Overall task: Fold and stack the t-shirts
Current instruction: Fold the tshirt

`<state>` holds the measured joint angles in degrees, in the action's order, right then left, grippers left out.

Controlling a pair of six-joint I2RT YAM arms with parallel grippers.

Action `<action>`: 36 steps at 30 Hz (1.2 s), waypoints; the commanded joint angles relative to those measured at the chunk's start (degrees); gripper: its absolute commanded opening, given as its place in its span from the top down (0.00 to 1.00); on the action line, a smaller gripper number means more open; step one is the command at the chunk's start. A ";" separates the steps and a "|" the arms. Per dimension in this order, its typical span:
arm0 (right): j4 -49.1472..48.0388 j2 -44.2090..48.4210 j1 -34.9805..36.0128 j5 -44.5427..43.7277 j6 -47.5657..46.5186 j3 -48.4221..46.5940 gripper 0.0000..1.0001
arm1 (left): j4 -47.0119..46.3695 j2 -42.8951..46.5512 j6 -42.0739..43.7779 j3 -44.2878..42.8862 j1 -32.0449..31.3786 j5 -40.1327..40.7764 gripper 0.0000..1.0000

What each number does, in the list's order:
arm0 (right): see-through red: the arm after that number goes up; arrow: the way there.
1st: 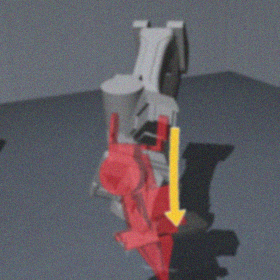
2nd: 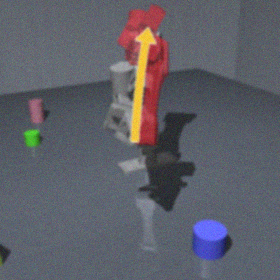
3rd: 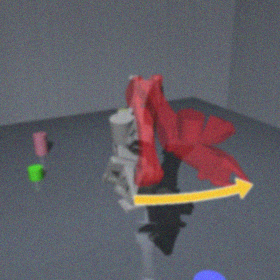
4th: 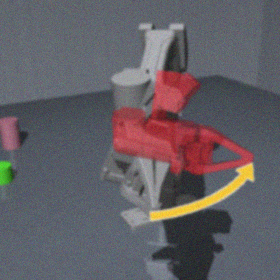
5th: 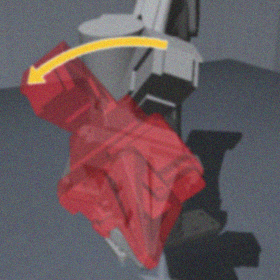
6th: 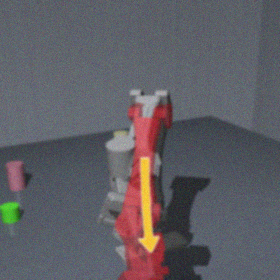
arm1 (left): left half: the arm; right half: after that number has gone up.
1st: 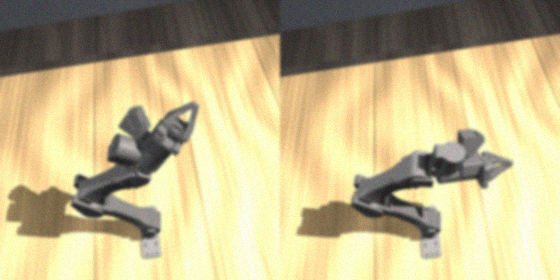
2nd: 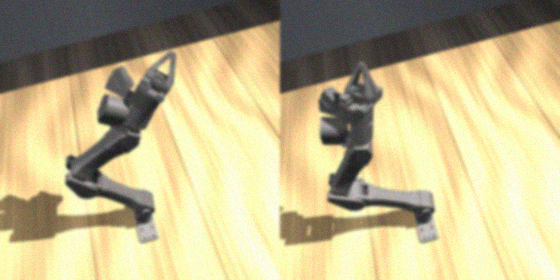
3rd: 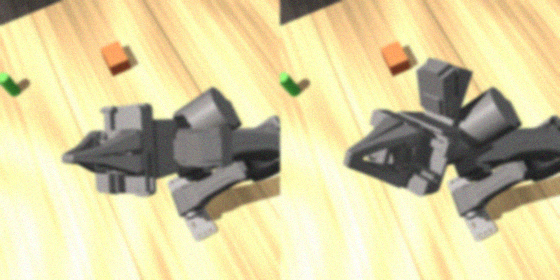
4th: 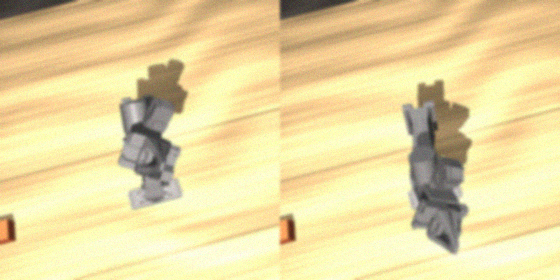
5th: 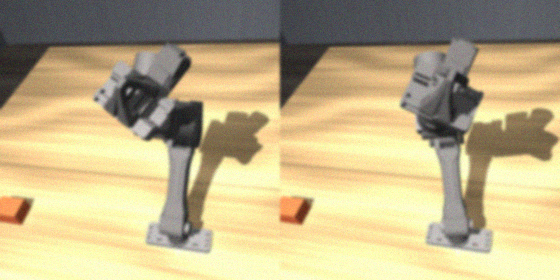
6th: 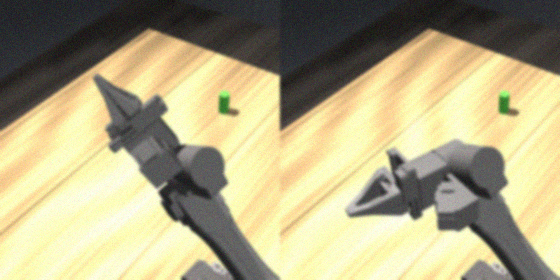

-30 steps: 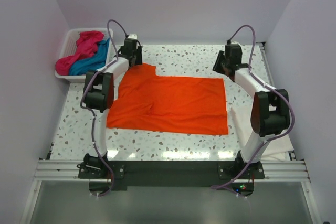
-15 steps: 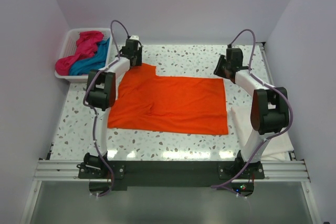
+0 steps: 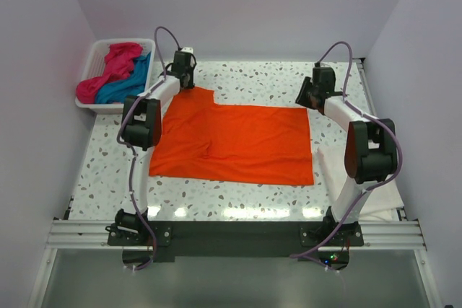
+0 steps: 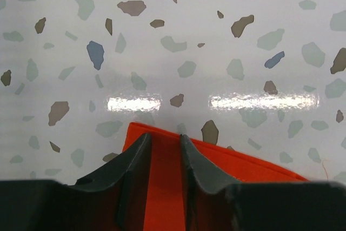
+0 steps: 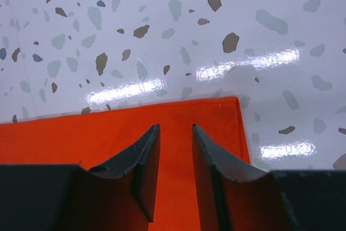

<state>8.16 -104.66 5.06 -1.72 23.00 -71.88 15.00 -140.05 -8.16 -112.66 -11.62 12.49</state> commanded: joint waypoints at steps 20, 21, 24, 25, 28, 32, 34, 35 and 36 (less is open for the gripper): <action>2.30 -2.57 -0.66 1.63 -1.65 -2.74 0.66 | -7.28 13.92 -5.19 8.60 3.88 -4.40 0.44; 2.21 -2.39 -0.67 1.54 -1.73 -2.66 0.66 | -6.57 14.10 -6.07 8.51 4.93 -4.75 0.42; 2.03 -2.30 -0.67 1.63 -1.65 -2.57 0.66 | -3.68 13.05 -6.25 7.46 5.90 -7.12 0.42; 2.12 -2.39 -0.58 1.63 -1.65 -2.48 0.66 | -2.71 12.35 -5.99 6.76 5.90 -7.65 0.42; 2.12 -2.39 -0.67 1.63 -1.47 -2.57 0.66 | 2.47 8.57 -5.64 2.46 5.82 -8.27 0.43; 2.21 -1.95 -0.67 1.63 -1.47 -2.74 0.66 | 7.22 4.27 -6.07 -1.94 5.82 -9.76 0.46; 2.47 -1.86 -0.67 1.63 -1.73 -2.74 0.66 | 7.32 3.82 -6.42 -1.95 5.90 -11.60 0.46; 2.47 -1.86 -0.67 1.63 -1.65 -2.92 0.66 | 7.32 3.38 -6.60 -1.86 5.82 -12.13 0.46; 2.56 -1.86 -0.67 1.54 -1.73 -3.01 0.66 | 7.41 3.20 -7.04 -1.86 5.82 -12.23 0.46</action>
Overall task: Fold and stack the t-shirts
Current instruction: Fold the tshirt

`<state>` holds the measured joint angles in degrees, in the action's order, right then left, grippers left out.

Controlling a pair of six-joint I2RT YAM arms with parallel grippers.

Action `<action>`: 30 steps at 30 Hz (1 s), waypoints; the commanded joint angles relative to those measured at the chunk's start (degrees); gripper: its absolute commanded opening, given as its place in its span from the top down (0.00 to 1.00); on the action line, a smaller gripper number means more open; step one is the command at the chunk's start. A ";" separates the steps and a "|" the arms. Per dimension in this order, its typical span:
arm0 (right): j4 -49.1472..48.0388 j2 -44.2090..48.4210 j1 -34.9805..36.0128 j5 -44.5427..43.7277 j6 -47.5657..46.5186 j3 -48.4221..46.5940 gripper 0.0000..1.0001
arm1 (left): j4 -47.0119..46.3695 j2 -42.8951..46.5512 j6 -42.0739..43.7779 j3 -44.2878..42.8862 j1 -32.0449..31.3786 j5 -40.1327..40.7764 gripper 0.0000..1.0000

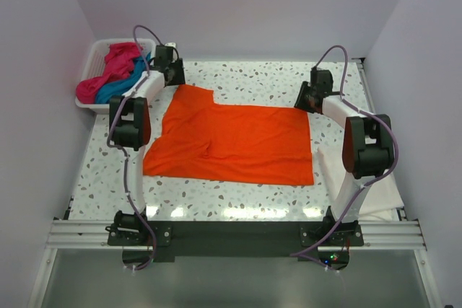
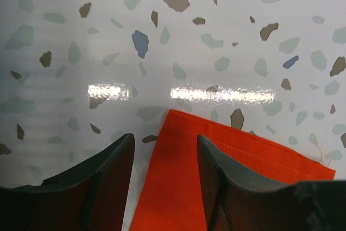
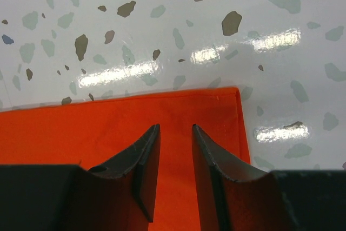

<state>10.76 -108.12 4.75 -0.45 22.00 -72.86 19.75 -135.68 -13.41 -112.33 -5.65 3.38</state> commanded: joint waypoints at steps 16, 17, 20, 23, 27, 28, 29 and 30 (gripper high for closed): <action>-0.83 1.68 -0.80 1.59 -0.38 -1.41 0.66 | 4.95 -3.10 -4.61 -0.87 -1.12 -4.08 0.63; -0.83 1.68 -0.89 1.59 -0.46 -1.41 0.66 | 4.51 -2.67 -4.78 -0.43 -1.29 -4.17 0.68; -0.75 1.33 -0.97 1.77 -0.64 -1.50 0.66 | 2.06 -0.65 -5.31 1.41 -1.29 -3.64 0.81; -0.13 0.37 -1.06 2.03 -0.73 -2.20 0.66 | -1.02 1.81 -5.84 3.26 -1.29 -3.47 0.92; 0.66 -0.34 -1.24 1.33 -0.91 -2.46 0.66 | -6.11 5.15 -6.19 6.59 -1.29 -3.47 0.97; 1.10 -0.43 -1.50 0.89 -0.91 -2.64 0.65 | -7.95 5.86 -6.45 7.82 -1.29 -3.55 0.99; 1.27 -0.52 -1.68 0.71 -0.99 -2.81 0.64 | -8.84 7.08 -6.80 8.44 -1.29 -3.55 0.99; 1.45 -0.78 -1.85 0.62 -0.91 -2.90 0.62 | -9.63 7.61 -6.89 8.88 -1.29 -3.55 1.00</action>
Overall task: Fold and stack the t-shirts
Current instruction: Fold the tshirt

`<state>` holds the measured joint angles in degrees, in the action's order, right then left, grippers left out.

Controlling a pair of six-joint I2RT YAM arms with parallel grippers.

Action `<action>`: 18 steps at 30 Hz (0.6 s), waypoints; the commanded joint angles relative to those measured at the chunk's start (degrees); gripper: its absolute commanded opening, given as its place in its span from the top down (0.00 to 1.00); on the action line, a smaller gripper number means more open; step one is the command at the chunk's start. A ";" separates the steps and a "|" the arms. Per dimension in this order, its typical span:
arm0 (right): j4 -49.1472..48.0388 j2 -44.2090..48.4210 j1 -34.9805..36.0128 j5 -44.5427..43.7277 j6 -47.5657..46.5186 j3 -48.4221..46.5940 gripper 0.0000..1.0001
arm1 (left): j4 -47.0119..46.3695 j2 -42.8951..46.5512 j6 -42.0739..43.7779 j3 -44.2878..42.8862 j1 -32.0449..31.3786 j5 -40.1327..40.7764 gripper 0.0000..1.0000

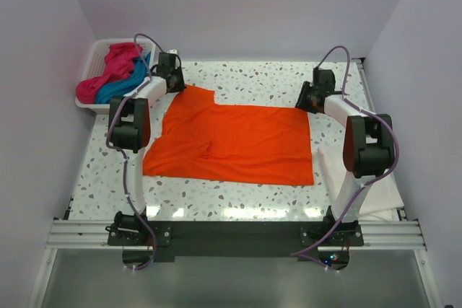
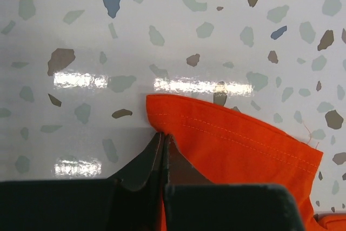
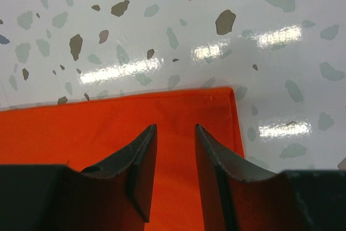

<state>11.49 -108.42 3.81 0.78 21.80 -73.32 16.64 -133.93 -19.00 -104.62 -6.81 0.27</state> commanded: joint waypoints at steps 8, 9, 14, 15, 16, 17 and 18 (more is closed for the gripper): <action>2.05 -4.51 -2.41 -0.25 0.25 -6.22 0.60 | -11.90 8.68 -1.74 3.19 0.13 -3.61 1.00; 2.14 -5.82 -2.41 -0.07 0.43 -7.09 0.60 | -12.59 8.77 -1.74 3.37 0.22 -4.40 1.00; 2.23 -8.47 -2.41 -0.16 1.49 -7.72 0.60 | -13.74 8.69 -1.74 3.98 0.66 -5.98 1.00; 1.96 -8.65 -2.41 -0.07 1.66 -7.54 0.60 | -13.83 8.51 -1.82 3.98 0.66 -6.07 1.00; 1.70 -9.00 -2.32 0.10 1.84 -7.45 0.60 | -13.92 8.33 -2.00 3.98 0.74 -6.25 1.00; 1.70 -9.17 -2.32 0.19 2.01 -7.45 0.60 | -14.09 8.25 -2.00 4.07 0.74 -6.42 1.00; 1.61 -9.26 -2.41 0.28 2.10 -7.54 0.60 | -14.27 8.07 -2.09 3.98 0.74 -6.77 1.00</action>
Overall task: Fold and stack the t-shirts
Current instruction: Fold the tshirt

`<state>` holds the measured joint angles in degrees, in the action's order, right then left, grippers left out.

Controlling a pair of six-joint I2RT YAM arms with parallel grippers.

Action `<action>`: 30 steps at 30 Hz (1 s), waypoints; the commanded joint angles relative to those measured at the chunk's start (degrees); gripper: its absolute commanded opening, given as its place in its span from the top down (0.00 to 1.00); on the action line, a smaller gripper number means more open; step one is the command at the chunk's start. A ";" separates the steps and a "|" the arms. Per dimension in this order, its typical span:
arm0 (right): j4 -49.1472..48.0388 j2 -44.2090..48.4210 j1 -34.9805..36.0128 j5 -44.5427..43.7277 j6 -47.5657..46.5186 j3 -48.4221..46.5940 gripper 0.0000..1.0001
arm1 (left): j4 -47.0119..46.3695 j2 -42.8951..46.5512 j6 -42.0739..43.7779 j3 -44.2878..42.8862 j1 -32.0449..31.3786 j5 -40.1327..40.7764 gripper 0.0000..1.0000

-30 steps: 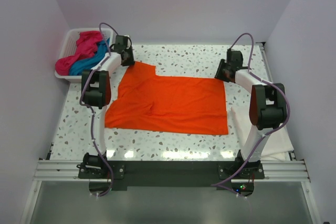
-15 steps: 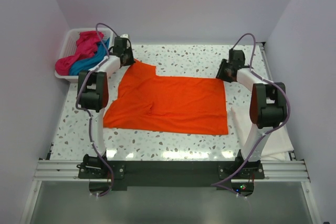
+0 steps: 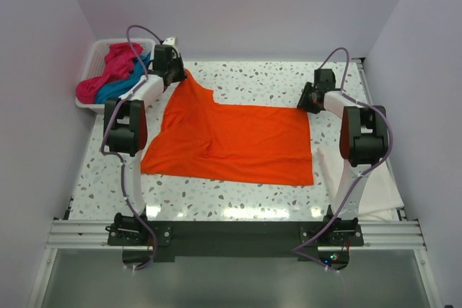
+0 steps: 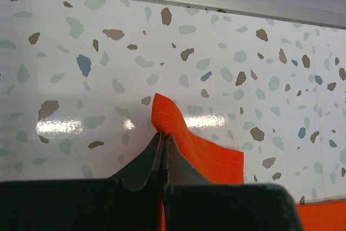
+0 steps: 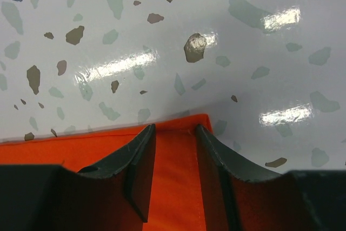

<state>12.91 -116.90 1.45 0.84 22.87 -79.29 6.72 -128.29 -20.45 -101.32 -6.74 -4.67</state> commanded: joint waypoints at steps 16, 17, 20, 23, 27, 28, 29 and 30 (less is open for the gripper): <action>1.60 3.26 0.04 -5.68 -0.55 -1.05 0.62 | -4.87 1.99 -1.70 0.68 1.47 -1.84 1.00; 1.42 3.26 -0.05 -5.68 -0.46 -0.87 0.62 | -4.79 1.99 -1.70 0.68 1.47 -1.92 1.00; 0.02 3.78 0.04 -5.07 -0.55 0.36 0.62 | -4.79 1.90 -1.61 0.77 1.47 -2.01 1.00; -2.62 5.19 0.04 -4.36 -0.37 2.47 0.61 | -4.70 1.73 -1.61 0.77 1.47 -2.10 1.00; -3.07 5.63 -0.05 -4.97 -0.64 2.91 0.61 | -4.70 1.73 -1.44 1.03 1.56 -2.01 1.00; -2.89 5.63 0.04 -5.15 -0.64 2.74 0.61 | -4.70 1.73 -1.44 1.03 1.56 -2.01 1.00; -2.97 5.81 0.04 -5.32 -0.72 2.82 0.61 | -4.70 1.73 -1.44 1.03 1.56 -2.10 1.00; -3.06 5.81 0.04 -5.41 -0.64 2.91 0.61 | -4.70 1.64 -1.44 1.03 1.64 -2.19 1.00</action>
<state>12.34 -114.65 1.48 -3.40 22.90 -76.47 5.21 -128.29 -21.54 -100.47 -5.80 -5.96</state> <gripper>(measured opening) 0.387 0.015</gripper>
